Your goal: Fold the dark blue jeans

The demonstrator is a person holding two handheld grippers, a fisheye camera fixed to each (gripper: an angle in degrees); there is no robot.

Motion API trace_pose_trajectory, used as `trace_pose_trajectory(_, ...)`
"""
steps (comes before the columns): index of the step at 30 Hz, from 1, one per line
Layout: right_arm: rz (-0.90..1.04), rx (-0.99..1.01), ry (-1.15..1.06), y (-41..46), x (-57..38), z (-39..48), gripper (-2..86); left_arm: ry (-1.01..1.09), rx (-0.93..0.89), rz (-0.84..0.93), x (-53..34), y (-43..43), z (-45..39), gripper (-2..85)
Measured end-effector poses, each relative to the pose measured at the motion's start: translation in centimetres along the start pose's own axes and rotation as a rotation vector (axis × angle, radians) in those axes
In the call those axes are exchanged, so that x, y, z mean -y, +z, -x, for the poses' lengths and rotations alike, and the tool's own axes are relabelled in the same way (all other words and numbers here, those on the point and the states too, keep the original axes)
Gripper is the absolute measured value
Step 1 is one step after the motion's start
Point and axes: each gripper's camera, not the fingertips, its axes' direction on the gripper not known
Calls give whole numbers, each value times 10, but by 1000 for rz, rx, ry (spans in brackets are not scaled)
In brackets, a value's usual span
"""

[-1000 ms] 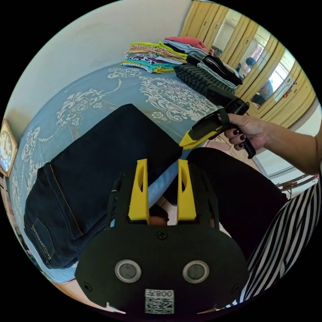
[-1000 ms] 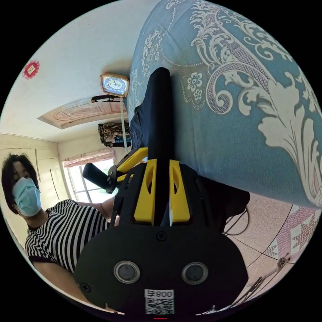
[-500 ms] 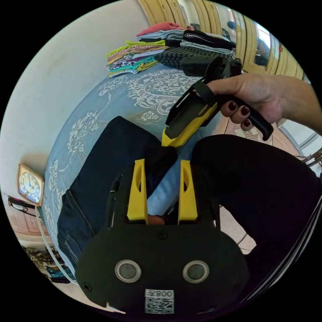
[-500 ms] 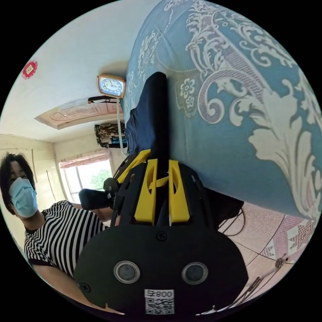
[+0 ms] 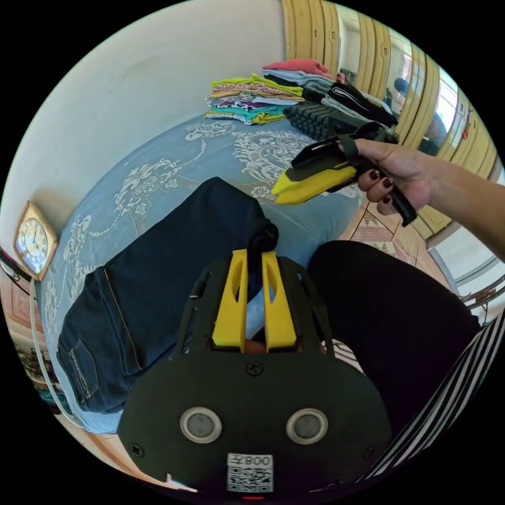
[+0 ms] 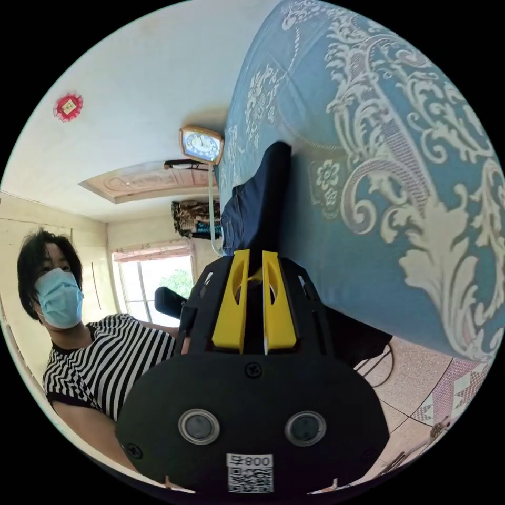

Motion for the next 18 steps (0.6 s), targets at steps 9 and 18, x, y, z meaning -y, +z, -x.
trace_pose_trajectory(9, -40, -36, 15, 21, 78, 1, 117, -38, -46, -34, -3, -14, 4, 42)
trace_pose_trajectory(18, 54, 30, 31, 56, 94, 12, 70, -7, -31, -16, -2, -31, 7, 30)
